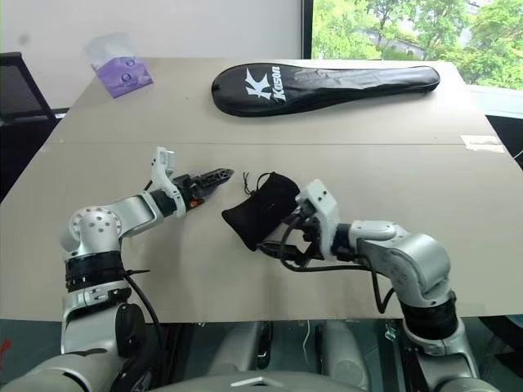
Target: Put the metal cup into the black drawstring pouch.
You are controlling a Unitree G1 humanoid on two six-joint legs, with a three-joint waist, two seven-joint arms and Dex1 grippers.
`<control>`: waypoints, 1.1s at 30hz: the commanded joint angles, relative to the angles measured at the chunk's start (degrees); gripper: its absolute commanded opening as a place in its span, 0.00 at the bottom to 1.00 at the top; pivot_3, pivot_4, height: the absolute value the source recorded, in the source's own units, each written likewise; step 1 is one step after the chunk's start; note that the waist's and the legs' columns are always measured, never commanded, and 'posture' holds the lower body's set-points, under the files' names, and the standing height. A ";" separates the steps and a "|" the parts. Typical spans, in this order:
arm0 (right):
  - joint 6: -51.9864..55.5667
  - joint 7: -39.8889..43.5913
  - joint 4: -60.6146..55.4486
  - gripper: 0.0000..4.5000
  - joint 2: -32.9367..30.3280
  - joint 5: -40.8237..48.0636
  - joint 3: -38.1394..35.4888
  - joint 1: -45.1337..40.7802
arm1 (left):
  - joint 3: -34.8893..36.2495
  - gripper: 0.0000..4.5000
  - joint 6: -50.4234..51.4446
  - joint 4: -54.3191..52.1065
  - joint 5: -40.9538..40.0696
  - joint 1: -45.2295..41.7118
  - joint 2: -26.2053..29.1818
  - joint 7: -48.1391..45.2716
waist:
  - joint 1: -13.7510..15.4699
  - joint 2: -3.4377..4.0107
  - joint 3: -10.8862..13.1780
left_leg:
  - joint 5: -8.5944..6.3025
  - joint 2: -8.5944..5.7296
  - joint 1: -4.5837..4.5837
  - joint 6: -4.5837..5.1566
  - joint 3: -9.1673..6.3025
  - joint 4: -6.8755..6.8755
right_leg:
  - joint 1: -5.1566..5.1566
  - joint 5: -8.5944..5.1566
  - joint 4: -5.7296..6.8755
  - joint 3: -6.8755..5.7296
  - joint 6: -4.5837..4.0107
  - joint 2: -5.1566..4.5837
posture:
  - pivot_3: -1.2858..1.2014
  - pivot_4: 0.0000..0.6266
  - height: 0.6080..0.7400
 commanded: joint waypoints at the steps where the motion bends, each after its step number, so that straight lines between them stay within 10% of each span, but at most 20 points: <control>1: -1.51 -0.75 -3.65 1.00 -0.90 2.63 -3.59 0.31 | -7.55 0.99 -3.44 -5.26 6.90 -1.49 -0.47 3.09 | 0.00 0.00 0.00 | 0.00 0.00 0.01 0.00 -0.01 0.00 | 0.02 0.00 0.00 0.02 0.00 0.01 | 0.52 0.24 1.00; 9: -6.34 -3.46 -9.29 1.00 -4.95 1.32 -5.61 2.71 | -19.34 0.99 0.96 -10.67 19.39 -1.41 -5.29 14.72 | 0.09 0.02 -0.05 | -0.01 -0.03 0.02 0.01 0.00 0.00 | 0.06 0.00 0.00 0.10 0.00 0.03 | 0.52 0.24 1.00; 21: -17.04 -7.48 -12.78 1.00 -10.05 -4.60 -4.04 1.58 | -22.83 0.02 -4.93 -6.91 24.44 -2.57 -9.66 7.88 | 1.35 0.06 -0.13 | 0.00 -0.11 0.06 0.01 -0.01 0.02 | 0.16 -0.01 -0.05 -0.01 0.03 0.09 | 0.52 0.24 1.00; 33: -22.46 -10.04 -8.18 1.00 -10.51 -8.75 -5.18 -2.17 | -0.68 0.02 -4.07 1.89 5.32 -16.00 -11.00 -5.49 | 0.43 -0.06 -0.03 | 0.05 -0.04 -0.13 -0.07 -0.04 0.04 | 0.00 -0.01 -0.06 -0.14 0.02 0.14 | 0.52 0.24 1.00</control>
